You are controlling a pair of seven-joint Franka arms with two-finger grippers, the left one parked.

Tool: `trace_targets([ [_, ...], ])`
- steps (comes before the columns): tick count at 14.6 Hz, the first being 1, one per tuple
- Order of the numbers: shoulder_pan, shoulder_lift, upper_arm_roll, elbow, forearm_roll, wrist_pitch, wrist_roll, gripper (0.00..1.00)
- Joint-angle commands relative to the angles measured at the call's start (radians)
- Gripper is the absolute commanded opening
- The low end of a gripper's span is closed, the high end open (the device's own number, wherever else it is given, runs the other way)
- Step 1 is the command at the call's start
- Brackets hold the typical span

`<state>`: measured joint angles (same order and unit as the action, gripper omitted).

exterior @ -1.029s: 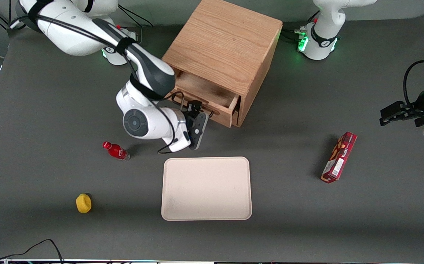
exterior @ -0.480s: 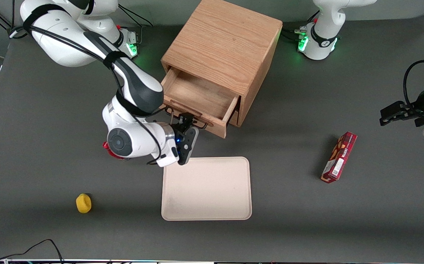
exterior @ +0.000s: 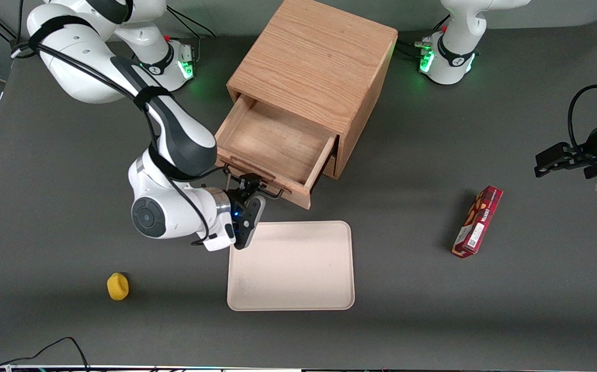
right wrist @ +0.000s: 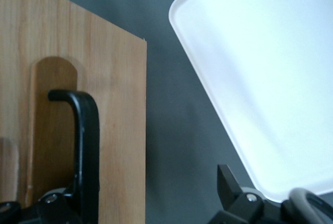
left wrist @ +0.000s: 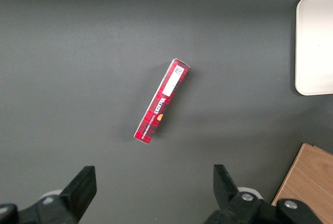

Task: Open upper drawer
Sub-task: 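Pull the upper drawer outward by its handle with the right gripper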

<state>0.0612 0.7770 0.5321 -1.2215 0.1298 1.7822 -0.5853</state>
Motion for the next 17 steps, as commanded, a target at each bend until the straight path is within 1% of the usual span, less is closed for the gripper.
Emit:
trace_targets([
  [1,0.016,0.036,-0.044,0.086,-0.022,-0.036,-0.065,1.0],
  [6,0.016,0.054,-0.093,0.18,-0.022,-0.078,-0.12,1.0],
  [9,0.011,0.053,-0.098,0.224,-0.021,-0.093,-0.123,1.0],
  [11,0.005,0.012,-0.093,0.241,-0.021,-0.115,-0.122,1.0],
  [13,0.0,-0.109,-0.099,0.238,-0.024,-0.133,-0.099,1.0],
  [14,0.008,-0.177,-0.11,0.229,-0.039,-0.133,-0.047,1.0],
  [15,0.003,-0.226,-0.115,0.224,-0.065,-0.135,0.079,1.0],
  [17,-0.015,-0.298,-0.116,0.217,-0.056,-0.194,0.389,1.0],
])
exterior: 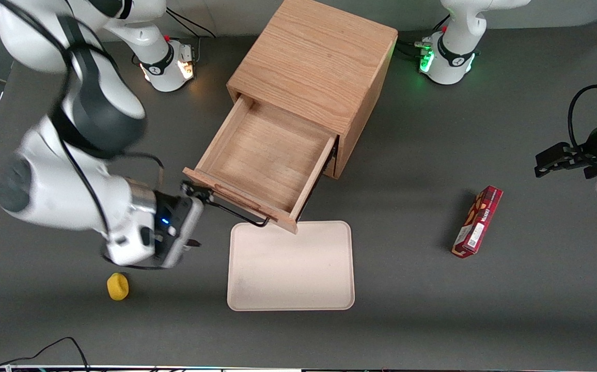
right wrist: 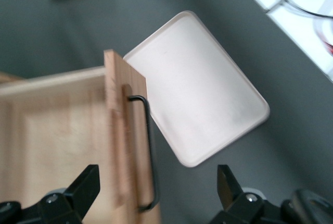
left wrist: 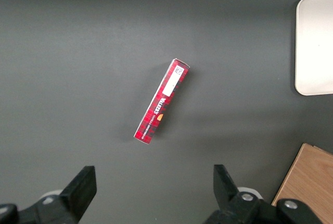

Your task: Open upper drawer

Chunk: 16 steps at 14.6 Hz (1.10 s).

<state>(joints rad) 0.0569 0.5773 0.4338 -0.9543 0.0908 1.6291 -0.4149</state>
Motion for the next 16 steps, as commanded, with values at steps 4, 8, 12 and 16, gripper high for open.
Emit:
trace_targets([
  [4,-0.034,-0.235,-0.127,-0.099,-0.005,-0.227,0.407,1.0],
  [8,-0.045,-0.403,-0.295,-0.329,-0.065,-0.379,0.452,1.0],
  [12,-0.043,-0.739,-0.372,-0.874,-0.069,-0.033,0.45,1.0],
  [16,-0.043,-0.803,-0.391,-0.968,-0.082,0.058,0.468,1.0],
])
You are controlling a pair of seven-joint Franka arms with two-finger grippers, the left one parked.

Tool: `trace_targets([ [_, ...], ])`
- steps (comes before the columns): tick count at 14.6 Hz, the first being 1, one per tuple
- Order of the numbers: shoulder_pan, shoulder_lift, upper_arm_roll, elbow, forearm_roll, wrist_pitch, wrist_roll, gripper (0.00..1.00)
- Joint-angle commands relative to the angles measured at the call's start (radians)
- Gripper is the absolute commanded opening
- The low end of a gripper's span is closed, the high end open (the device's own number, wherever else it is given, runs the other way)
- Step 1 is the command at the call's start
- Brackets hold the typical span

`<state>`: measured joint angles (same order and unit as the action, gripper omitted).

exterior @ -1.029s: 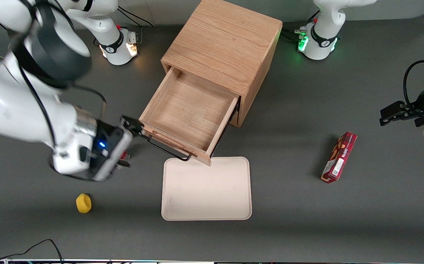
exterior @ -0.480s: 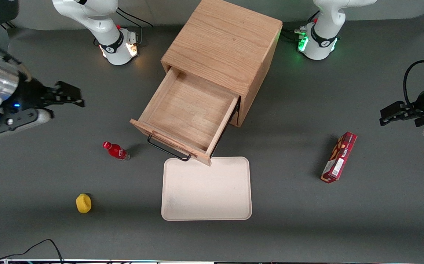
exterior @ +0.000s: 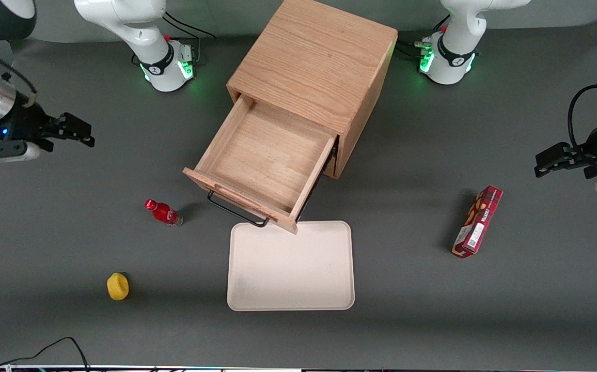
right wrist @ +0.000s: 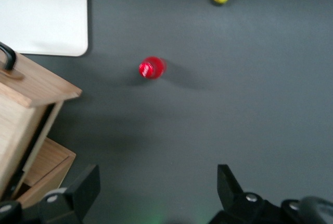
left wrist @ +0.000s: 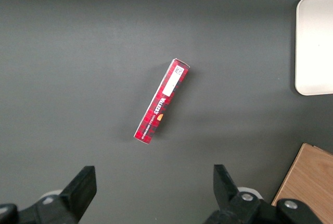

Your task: Open upper drawer

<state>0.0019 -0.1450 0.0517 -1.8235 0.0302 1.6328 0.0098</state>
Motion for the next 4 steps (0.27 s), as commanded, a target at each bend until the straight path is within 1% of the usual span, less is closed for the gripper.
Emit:
trace_targets([
  [1,0.012,-0.062,-0.012,-0.065,-0.02,0.052,0.079,1.0],
  [2,0.012,-0.045,-0.015,-0.042,-0.021,0.033,0.12,1.0],
  [4,0.012,-0.042,-0.016,-0.036,-0.021,0.006,0.13,1.0],
])
